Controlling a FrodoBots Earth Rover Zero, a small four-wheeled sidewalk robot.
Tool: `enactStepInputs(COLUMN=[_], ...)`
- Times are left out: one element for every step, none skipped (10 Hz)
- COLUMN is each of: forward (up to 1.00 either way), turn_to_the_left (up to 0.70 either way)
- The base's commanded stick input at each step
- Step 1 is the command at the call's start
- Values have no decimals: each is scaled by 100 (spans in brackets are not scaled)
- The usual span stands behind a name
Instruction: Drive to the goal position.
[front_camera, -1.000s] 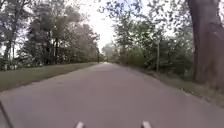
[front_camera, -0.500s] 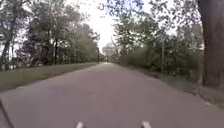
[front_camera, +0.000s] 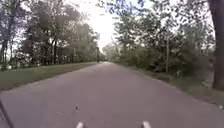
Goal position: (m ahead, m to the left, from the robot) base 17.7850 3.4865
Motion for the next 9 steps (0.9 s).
enactStepInputs(forward=[100,100,100,100,100,100,100,100,100], turn_to_the_left=[0,0,0,0,0,0,0,18,27])
